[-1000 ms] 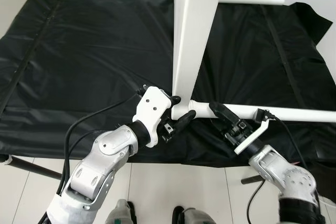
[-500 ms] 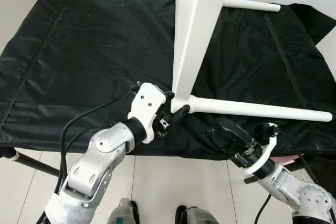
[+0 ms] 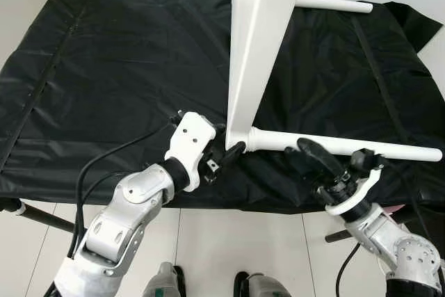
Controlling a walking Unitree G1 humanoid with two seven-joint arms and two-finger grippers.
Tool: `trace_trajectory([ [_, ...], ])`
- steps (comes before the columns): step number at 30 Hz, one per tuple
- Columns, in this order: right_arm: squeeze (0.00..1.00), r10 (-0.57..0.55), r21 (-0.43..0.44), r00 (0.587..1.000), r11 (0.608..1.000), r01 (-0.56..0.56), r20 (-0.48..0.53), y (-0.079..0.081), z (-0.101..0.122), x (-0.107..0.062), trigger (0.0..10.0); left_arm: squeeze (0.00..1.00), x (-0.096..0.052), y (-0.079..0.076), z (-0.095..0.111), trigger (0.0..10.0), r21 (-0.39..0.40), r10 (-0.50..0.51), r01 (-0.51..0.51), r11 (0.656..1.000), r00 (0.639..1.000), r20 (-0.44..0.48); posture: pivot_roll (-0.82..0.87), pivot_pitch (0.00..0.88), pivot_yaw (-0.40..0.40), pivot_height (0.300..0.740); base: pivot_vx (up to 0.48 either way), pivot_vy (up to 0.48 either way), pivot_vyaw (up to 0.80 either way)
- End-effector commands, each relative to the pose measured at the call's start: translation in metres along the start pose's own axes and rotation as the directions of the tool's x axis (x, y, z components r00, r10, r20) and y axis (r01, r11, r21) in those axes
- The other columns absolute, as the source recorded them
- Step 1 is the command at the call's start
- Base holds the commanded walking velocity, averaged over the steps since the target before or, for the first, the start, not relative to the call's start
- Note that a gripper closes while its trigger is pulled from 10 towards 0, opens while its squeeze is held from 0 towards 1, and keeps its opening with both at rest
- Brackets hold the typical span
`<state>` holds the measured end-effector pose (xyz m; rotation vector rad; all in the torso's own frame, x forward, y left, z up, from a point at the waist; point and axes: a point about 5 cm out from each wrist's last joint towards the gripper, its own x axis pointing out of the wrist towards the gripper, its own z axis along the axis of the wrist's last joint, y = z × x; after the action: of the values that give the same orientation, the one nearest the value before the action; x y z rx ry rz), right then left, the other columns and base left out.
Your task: Building children table
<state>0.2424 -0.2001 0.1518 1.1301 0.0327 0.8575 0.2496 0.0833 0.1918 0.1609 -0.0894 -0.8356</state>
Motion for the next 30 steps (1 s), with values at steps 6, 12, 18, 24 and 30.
trace_trajectory([
  [6,0.0,0.0,-0.17,0.994,0.985,0.019,0.107,0.01,0.019,0.012,10.0,0.0,-0.012,0.028,-0.002,10.0,0.051,0.124,-0.122,0.991,0.992,-0.027,-0.1,0.16,0.061,0.74,0.0,0.0,0.0],
  [12,0.0,0.024,-0.19,0.992,0.982,0.0,0.127,0.012,0.023,0.016,10.0,0.0,-0.005,0.034,0.006,10.0,0.039,0.171,-0.171,0.984,0.985,0.024,-0.18,0.167,0.035,0.74,0.0,0.0,0.0],
  [18,0.0,0.042,-0.216,0.993,0.976,-0.018,0.107,0.014,0.022,0.021,10.0,0.0,0.001,0.031,0.006,10.0,0.001,0.159,-0.159,0.987,0.986,0.04,-0.25,0.168,0.078,0.74,0.0,0.0,0.0],
  [24,0.0,0.054,-0.238,0.995,0.971,-0.032,0.084,0.017,0.021,0.024,10.0,0.0,0.001,0.033,0.008,10.0,-0.02,0.145,-0.145,0.989,0.988,0.046,-0.33,0.185,0.131,0.74,0.0,0.0,0.0],
  [30,0.0,0.05,-0.272,0.996,0.962,-0.027,0.08,0.018,0.024,0.028,10.0,0.0,0.005,0.041,0.01,10.0,-0.077,0.173,-0.168,0.983,0.983,0.061,-0.38,0.198,0.161,0.74,0.0,0.0,0.0],
])
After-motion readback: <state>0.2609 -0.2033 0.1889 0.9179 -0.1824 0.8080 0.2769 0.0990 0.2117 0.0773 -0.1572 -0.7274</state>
